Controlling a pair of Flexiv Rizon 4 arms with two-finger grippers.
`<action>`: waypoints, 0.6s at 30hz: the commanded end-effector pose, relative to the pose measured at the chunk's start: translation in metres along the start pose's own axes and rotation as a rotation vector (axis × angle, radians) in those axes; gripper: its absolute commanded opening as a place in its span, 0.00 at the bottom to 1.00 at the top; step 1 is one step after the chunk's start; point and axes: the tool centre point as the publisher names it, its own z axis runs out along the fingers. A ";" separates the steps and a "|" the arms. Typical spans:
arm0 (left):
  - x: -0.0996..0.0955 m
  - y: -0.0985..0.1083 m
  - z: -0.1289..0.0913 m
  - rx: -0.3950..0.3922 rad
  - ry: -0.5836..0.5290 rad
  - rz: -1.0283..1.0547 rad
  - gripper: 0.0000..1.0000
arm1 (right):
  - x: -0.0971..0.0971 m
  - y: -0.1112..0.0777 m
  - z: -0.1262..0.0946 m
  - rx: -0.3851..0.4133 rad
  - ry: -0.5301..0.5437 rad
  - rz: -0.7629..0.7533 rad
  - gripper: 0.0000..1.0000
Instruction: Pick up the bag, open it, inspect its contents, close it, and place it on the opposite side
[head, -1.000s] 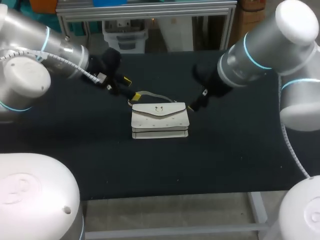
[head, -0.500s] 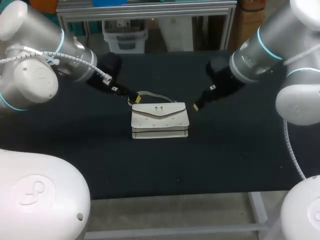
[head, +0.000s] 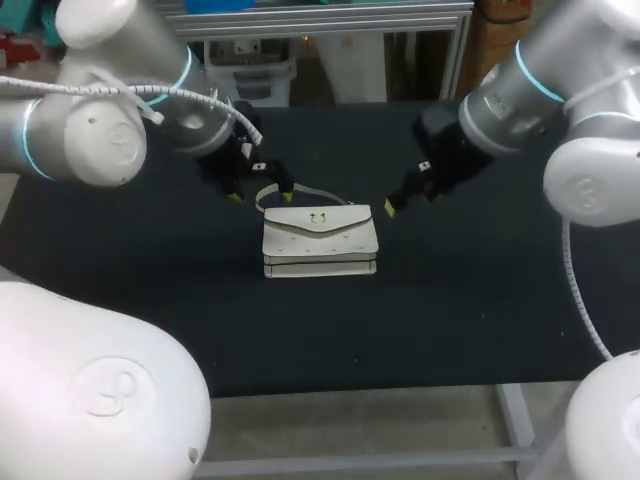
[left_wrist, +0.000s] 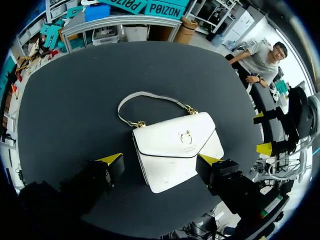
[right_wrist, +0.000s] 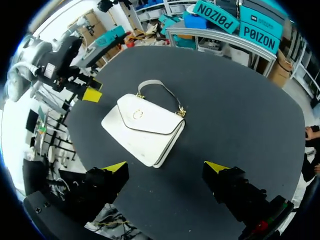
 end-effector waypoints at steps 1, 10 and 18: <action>-0.001 -0.008 0.013 -0.165 -0.064 -0.376 1.00 | 0.002 0.000 0.003 0.011 0.034 0.189 1.00; -0.014 -0.007 0.023 -0.265 0.091 -0.562 1.00 | 0.011 -0.008 0.011 0.048 0.073 0.386 1.00; -0.018 0.004 0.029 -0.267 0.212 -0.575 1.00 | 0.010 -0.008 0.016 0.074 0.147 0.456 1.00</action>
